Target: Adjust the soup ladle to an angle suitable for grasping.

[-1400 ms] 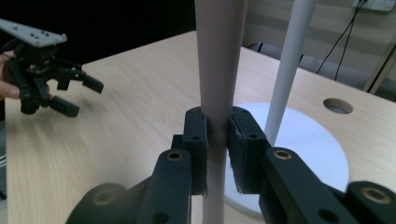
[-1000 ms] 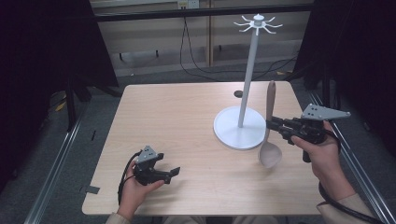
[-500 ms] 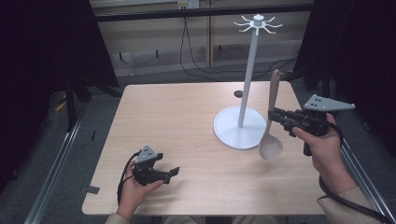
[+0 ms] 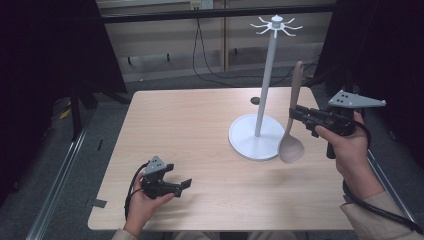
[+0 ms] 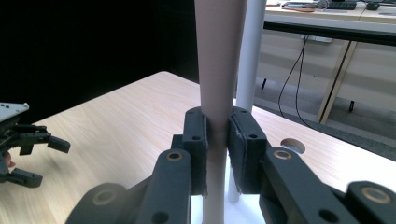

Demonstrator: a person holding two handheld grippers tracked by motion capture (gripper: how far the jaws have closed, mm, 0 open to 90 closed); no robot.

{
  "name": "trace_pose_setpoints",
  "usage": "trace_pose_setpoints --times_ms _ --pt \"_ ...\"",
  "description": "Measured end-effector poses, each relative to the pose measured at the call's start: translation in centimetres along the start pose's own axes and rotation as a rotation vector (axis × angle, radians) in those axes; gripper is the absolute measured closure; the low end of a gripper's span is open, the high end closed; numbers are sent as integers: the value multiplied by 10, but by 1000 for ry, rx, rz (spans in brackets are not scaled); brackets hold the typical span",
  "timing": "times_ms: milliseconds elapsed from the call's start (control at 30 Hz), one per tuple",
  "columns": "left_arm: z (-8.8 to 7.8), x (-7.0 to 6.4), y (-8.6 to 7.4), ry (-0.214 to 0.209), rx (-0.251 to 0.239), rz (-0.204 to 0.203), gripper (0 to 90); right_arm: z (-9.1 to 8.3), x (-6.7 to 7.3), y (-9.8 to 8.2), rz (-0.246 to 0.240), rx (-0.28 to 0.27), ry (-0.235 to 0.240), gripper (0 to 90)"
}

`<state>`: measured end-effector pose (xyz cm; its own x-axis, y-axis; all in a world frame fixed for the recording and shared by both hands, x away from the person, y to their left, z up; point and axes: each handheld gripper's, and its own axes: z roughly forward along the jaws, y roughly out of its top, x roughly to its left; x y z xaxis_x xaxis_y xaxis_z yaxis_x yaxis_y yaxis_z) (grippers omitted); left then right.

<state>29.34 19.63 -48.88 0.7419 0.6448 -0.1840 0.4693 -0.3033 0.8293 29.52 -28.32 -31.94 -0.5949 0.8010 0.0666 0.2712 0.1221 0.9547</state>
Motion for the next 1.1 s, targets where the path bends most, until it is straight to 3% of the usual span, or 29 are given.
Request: trace_pose_setpoints --times_ms 600,1100 --pt "1 0 -1 -20 -4 -24 37 -1 -5 25 0 -6 -44 782" --pt "0 2 -2 -20 -5 -30 33 12 -9 46 8 -3 -52 781"
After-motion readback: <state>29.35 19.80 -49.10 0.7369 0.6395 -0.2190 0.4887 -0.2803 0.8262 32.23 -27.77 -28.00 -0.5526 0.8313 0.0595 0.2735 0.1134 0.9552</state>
